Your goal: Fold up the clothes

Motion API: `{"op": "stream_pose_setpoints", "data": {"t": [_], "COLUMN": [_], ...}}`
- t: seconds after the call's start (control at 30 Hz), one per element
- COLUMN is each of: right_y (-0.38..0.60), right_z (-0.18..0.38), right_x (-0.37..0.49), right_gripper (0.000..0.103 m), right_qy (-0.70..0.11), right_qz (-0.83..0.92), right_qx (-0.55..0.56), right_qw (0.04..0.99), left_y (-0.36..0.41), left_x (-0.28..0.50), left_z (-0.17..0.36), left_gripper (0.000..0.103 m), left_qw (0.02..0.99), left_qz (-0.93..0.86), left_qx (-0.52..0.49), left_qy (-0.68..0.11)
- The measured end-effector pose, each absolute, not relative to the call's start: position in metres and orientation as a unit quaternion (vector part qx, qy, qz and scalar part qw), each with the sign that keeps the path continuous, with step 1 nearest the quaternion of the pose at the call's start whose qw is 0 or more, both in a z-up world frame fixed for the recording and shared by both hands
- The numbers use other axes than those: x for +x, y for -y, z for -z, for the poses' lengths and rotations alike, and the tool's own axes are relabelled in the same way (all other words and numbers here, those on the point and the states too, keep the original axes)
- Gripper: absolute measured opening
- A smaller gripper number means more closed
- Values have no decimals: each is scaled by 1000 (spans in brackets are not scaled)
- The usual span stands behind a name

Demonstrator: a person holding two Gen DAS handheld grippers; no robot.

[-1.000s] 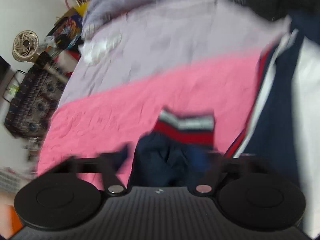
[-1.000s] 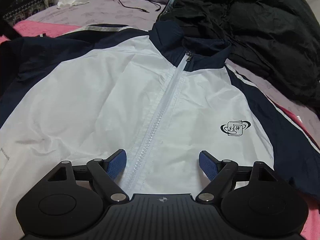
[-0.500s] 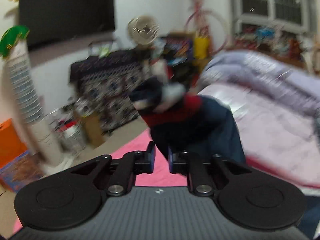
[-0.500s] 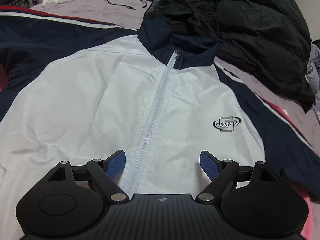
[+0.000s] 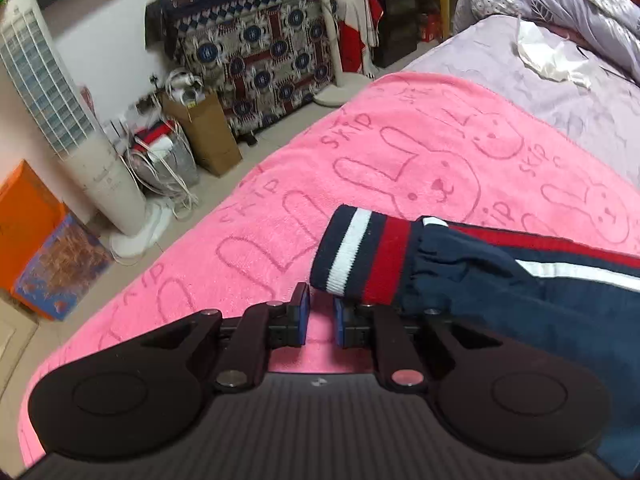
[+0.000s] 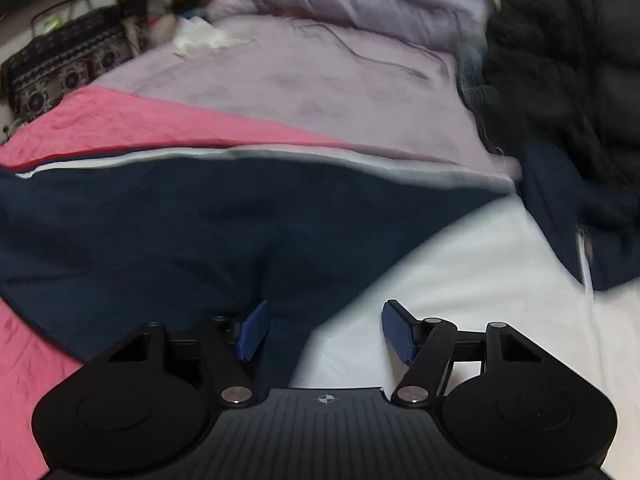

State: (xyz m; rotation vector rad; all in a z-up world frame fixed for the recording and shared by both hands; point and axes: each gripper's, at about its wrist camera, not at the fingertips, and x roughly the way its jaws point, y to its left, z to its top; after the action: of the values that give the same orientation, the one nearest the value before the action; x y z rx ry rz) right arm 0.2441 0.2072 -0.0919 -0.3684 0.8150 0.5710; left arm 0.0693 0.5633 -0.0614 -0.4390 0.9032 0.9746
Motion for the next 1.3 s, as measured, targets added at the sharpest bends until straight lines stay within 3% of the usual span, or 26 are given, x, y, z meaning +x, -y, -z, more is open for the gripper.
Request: {"op": "stream_pose_setpoints", "data": {"t": [0.03,0.1,0.27,0.4,0.47,0.63,0.7,0.77,1.0,1.07,1.17,1.23,1.3], "right_y": [-222,-227,-210,-207,-205,-204,-203,-202,-182,-181,-187,-189,-192], "right_z": [93,95,101,102,103,103,99,94,71,71,88,98,96], "right_x": [234,228,236,236,237,236,239,244,256,262,269,268,266], "right_gripper": [60,60,64,71,73,74,74,73,73,73,78,86,86], "right_qy": [-363,-347,-355,-344,-344,-340,-352,-365,-380,-380,-393,-383,-380], "right_qz": [-277,-277,-290,-296,-294,-292,-295,-300,-306,-299,-295,-294,-292], "right_qx": [-202,-209,-154,-159,-152,-153,-149,-144,-93,-95,-123,-135,-138], "right_qw": [866,871,875,877,879,881,876,870,868,870,862,865,867], "left_y": [-564,-563,-556,-547,-545,-551,-551,-555,-575,-582,-591,-585,-584], "left_x": [61,40,16,-19,-25,22,43,57,79,90,104,105,107], "left_z": [56,58,63,64,69,73,63,50,5,25,75,80,77], "left_gripper": [44,92,97,97,99,95,14,13,14,15,33,34,35], "left_qw": [765,761,754,732,712,723,739,752,832,819,802,819,819], "left_qz": [-440,-421,-385,-312,-297,-380,-400,-402,-374,-399,-412,-413,-416], "left_qx": [-244,-330,-436,-578,-618,-517,-463,-435,-356,-332,-297,-262,-251], "left_qy": [-402,-366,-305,-177,-153,-257,-282,-289,-201,-245,-315,-299,-306]}}
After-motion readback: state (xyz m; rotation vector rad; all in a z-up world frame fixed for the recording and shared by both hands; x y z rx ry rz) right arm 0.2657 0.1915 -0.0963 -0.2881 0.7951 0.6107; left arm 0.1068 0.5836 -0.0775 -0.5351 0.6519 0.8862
